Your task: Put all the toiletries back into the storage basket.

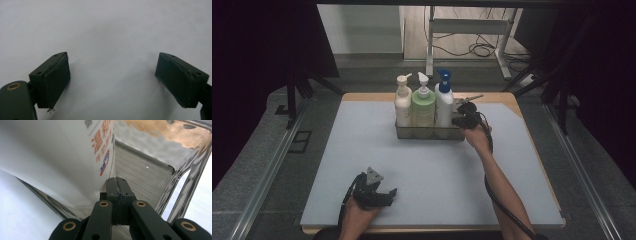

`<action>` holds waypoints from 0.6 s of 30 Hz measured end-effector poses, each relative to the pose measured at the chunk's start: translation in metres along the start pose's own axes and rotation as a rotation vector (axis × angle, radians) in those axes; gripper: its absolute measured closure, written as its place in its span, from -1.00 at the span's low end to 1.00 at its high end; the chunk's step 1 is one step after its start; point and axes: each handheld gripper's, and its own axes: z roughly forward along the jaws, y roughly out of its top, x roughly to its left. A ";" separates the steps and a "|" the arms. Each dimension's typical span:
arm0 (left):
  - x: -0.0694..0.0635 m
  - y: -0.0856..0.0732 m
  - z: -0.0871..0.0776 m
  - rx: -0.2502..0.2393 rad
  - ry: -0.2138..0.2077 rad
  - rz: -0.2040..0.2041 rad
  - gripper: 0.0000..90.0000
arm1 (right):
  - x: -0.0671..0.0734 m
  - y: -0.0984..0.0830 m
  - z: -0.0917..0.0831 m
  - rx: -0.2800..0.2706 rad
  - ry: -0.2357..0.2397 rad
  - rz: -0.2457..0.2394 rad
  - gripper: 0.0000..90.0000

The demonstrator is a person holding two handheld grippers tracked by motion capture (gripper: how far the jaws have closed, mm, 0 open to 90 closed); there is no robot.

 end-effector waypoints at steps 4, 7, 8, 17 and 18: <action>0.000 0.000 0.000 0.000 0.000 0.000 -0.73 | 0.001 0.001 -0.001 0.008 0.007 0.004 1.00; 0.000 0.000 0.000 0.000 0.000 0.000 -0.73 | 0.003 0.001 -0.001 0.010 0.013 0.005 1.00; 0.000 0.000 0.000 0.000 0.000 0.000 -0.73 | 0.003 0.001 -0.001 0.010 0.013 0.004 1.00; 0.000 0.000 0.000 0.001 0.000 0.000 -0.73 | 0.005 0.000 -0.002 0.013 0.016 0.001 1.00; 0.000 0.000 0.000 0.001 0.000 0.000 -0.73 | 0.005 0.000 -0.002 0.011 0.020 -0.004 1.00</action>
